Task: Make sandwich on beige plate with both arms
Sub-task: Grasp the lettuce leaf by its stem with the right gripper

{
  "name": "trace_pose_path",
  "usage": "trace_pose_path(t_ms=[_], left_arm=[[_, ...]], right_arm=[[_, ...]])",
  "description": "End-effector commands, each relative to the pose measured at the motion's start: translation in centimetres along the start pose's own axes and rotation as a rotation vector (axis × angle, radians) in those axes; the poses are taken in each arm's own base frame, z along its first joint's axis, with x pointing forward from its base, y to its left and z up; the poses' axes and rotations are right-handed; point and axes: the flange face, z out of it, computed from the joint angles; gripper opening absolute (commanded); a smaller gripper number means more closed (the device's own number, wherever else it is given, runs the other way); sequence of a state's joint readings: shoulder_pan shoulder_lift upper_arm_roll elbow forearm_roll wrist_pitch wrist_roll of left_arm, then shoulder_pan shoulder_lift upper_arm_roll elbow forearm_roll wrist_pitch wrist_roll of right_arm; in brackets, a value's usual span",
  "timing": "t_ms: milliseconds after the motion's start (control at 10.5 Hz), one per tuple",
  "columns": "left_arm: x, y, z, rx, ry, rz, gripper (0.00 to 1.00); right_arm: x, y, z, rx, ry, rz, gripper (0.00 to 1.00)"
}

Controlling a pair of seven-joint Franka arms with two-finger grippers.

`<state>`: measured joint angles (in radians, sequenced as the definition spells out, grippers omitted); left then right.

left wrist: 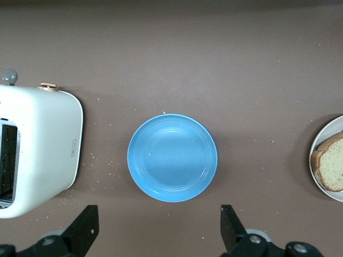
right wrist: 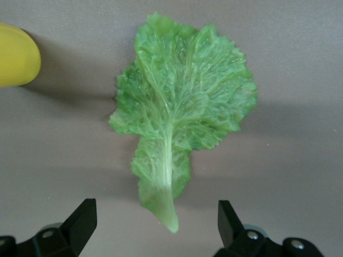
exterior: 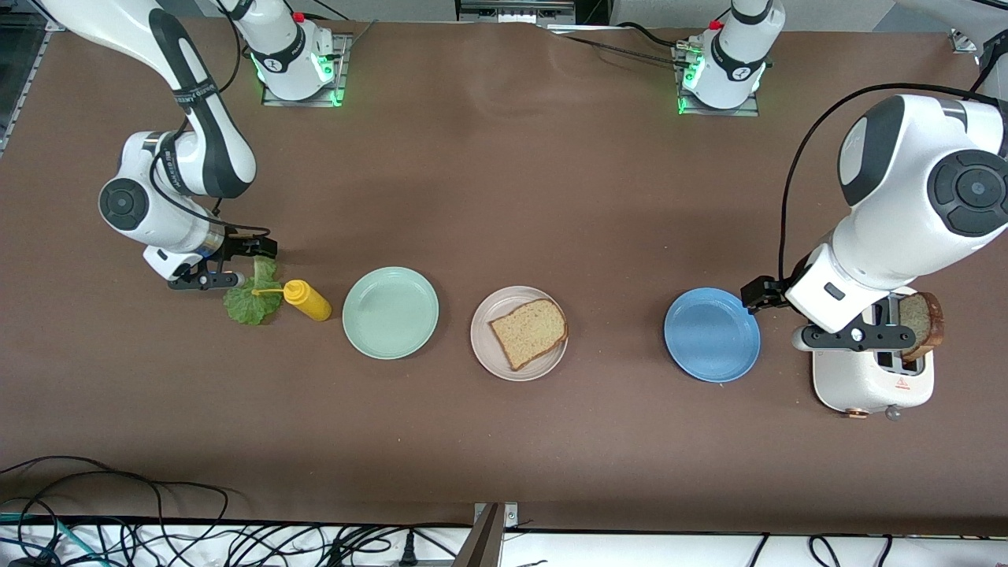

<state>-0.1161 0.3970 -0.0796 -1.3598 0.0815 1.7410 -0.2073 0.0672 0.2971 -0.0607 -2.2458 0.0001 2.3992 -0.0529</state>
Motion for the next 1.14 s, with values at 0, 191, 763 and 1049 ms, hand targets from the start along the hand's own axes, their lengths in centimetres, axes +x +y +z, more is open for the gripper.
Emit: trace_pose_path(t_ms=[0, 191, 763, 1049], left_arm=[[-0.6, -0.4, -0.7, 0.017, -0.001, 0.02, 1.0], [-0.6, -0.5, -0.6, 0.02, -0.002, 0.025, 1.0], [-0.5, -0.6, -0.7, 0.026, 0.001, 0.028, 1.0], [-0.5, -0.5, -0.7, 0.026, 0.001, 0.028, 1.0]], right_arm=[[0.4, 1.0, 2.1, -0.017, 0.017, -0.001, 0.88], [0.3, 1.3, 3.9, -0.018, -0.012, 0.001, 0.62], [0.4, 1.3, 3.3, -0.019, -0.014, -0.004, 0.0], [1.3, 1.2, 2.0, -0.02, 0.009, -0.01, 0.0]])
